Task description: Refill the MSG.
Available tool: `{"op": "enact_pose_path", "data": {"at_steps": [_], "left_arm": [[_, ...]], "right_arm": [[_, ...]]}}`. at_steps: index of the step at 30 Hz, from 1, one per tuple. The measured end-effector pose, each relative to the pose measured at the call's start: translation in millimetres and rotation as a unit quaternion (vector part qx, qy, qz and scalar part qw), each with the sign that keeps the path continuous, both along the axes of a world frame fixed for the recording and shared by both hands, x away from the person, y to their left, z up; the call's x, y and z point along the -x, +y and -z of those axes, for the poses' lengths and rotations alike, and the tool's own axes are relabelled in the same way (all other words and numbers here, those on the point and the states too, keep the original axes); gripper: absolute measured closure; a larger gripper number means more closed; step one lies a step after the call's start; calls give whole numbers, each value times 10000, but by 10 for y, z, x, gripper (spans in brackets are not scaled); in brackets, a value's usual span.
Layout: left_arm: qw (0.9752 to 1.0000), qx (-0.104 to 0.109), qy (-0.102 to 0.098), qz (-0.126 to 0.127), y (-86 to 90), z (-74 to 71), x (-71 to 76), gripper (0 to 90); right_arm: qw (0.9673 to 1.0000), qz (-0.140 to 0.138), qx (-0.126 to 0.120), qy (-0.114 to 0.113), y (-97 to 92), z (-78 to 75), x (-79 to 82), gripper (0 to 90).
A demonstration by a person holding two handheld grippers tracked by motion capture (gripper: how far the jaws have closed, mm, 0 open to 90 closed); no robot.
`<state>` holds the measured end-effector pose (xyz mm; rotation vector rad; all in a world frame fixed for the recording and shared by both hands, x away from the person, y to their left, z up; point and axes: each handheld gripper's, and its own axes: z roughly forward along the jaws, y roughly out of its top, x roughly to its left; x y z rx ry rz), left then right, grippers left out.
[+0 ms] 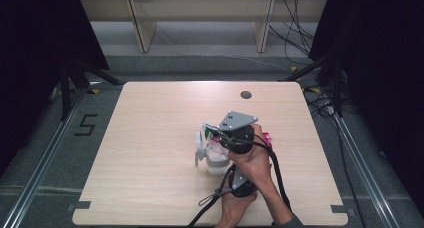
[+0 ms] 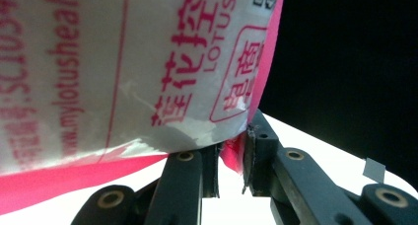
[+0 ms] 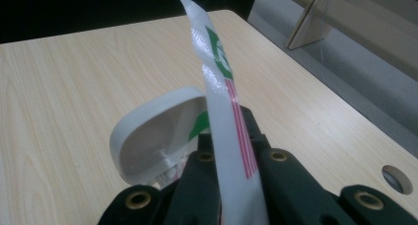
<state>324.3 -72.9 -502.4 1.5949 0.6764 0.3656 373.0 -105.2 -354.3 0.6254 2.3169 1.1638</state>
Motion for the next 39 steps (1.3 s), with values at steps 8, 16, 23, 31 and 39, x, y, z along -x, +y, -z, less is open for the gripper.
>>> {"op": "enact_pose_path", "data": {"at_steps": [8, 16, 23, 31, 39], "left_arm": [[10000, 34, 33, -12, -3, 4, 3, 785], [9999, 113, 6, -69, -19, 15, -10, 785], [10000, 31, 11, 7, -3, 3, -1, 784], [10000, 40, 19, -31, -3, 3, -1, 785], [10000, 33, 2, -63, 2, 2, -3, 785]], "right_arm": [[10000, 30, 23, -4, 7, 15, -5, 900], [10000, -8, 23, -35, 3, 8, -7, 900], [10000, 61, -10, 10, 5, 12, 4, 900], [10000, -8, 31, -66, 3, 7, -5, 900], [9999, -43, 72, -64, 16, 10, 0, 900]]}}
